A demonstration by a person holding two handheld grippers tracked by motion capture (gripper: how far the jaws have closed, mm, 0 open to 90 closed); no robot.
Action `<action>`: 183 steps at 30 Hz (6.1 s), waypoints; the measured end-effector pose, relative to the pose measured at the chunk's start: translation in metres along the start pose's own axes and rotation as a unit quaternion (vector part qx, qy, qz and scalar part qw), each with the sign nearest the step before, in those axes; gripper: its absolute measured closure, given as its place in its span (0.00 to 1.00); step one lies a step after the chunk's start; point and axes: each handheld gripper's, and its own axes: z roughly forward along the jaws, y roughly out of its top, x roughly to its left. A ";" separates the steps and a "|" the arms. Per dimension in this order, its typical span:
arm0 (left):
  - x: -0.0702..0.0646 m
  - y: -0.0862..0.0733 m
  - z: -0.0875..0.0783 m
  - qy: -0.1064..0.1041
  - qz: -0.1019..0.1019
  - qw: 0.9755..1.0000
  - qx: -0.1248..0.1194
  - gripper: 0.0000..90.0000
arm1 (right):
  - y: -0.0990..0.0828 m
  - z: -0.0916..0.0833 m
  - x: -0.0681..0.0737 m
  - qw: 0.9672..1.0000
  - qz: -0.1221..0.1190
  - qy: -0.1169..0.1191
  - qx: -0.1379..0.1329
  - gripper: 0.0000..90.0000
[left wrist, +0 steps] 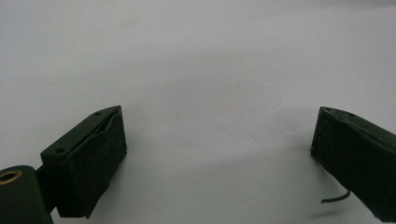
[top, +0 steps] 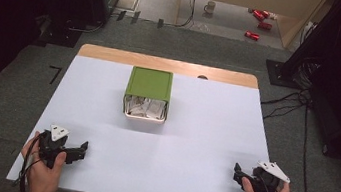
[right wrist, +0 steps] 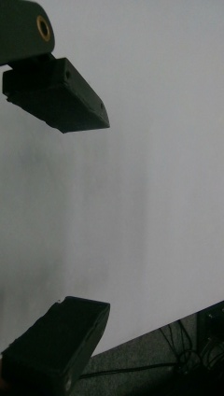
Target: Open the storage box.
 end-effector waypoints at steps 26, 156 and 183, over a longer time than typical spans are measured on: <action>0.001 0.000 0.000 -0.001 0.000 1.000 0.002 0.04 | 0.057 -0.005 0.087 0.997 -0.025 0.059 -0.033 0.14; 0.001 0.001 0.001 -0.001 -0.002 1.000 0.003 0.04 | 0.083 0.041 0.247 0.987 -0.042 0.152 -0.039 0.55; 0.000 0.001 0.001 -0.001 -0.003 1.000 0.002 0.04 | 0.087 0.042 0.252 0.987 -0.039 0.137 -0.073 0.87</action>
